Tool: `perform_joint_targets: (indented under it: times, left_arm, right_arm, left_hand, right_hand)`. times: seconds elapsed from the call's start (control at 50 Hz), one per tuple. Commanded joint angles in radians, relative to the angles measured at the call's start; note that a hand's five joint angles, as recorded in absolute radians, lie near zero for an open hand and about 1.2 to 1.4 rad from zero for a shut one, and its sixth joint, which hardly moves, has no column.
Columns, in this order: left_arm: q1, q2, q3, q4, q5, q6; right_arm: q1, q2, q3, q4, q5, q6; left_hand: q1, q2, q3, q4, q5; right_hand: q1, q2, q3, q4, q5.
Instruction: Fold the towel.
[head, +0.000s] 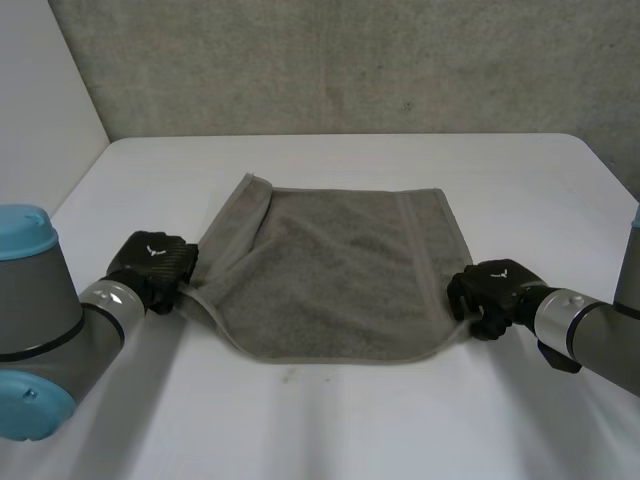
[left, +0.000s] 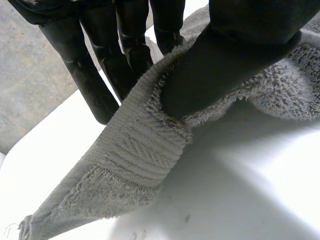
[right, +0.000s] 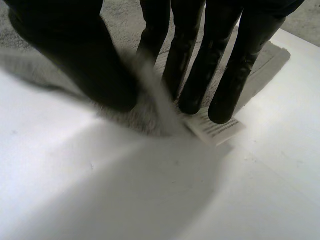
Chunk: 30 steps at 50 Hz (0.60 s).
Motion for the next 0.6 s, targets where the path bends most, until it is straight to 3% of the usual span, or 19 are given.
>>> perform_joint_targets:
  times: [0.02,0.04,0.06,0.08,0.1,0.12,0.6]
  left_arm:
    - [0.0,-0.008,-0.009,0.0,0.0,0.002]
    - [0.0,-0.008,-0.014,0.0,0.0,0.002]
    - [0.0,-0.009,-0.018,0.0,0.0,0.002]
    - [0.0,-0.009,-0.018,0.0,0.0,0.002]
    - [-0.002,-0.009,-0.023,0.002,0.0,0.004]
    - [-0.002,-0.011,-0.025,0.002,0.0,0.004]
    - [0.009,-0.035,-0.113,0.091,-0.012,0.014]
  right_arm:
    - [0.0,0.01,-0.005,0.0,-0.002,-0.026]
    - [-0.001,0.009,-0.008,0.0,-0.002,-0.024]
    - [-0.012,0.003,-0.01,0.002,0.002,-0.024]
    - [-0.012,0.003,-0.01,0.002,0.002,-0.024]
    - [-0.032,-0.005,-0.008,0.0,0.005,-0.026]
    - [-0.055,-0.014,-0.007,0.0,0.005,-0.026]
    - [-0.159,-0.045,-0.007,-0.042,0.011,-0.026]
  left_hand:
    - [0.224,0.179,0.18,0.179,0.188]
    - [0.094,0.048,0.05,0.049,0.058]
    - [-0.178,-0.223,-0.222,-0.223,-0.214]
    - [-0.181,-0.226,-0.225,-0.225,-0.217]
    - [-0.396,-0.441,-0.44,-0.44,-0.432]
    - [-0.462,-0.507,-0.506,-0.507,-0.498]
    - [-0.428,-0.473,-0.471,-0.472,-0.463]
  right_hand:
    - [0.292,0.428,0.444,0.445,0.465]
    - [0.292,0.428,0.444,0.445,0.465]
    - [0.292,0.428,0.444,0.445,0.465]
    - [0.292,0.428,0.444,0.445,0.465]
    - [0.292,0.428,0.444,0.445,0.465]
    - [0.292,0.428,0.444,0.445,0.465]
    - [0.292,0.428,0.444,0.445,0.465]
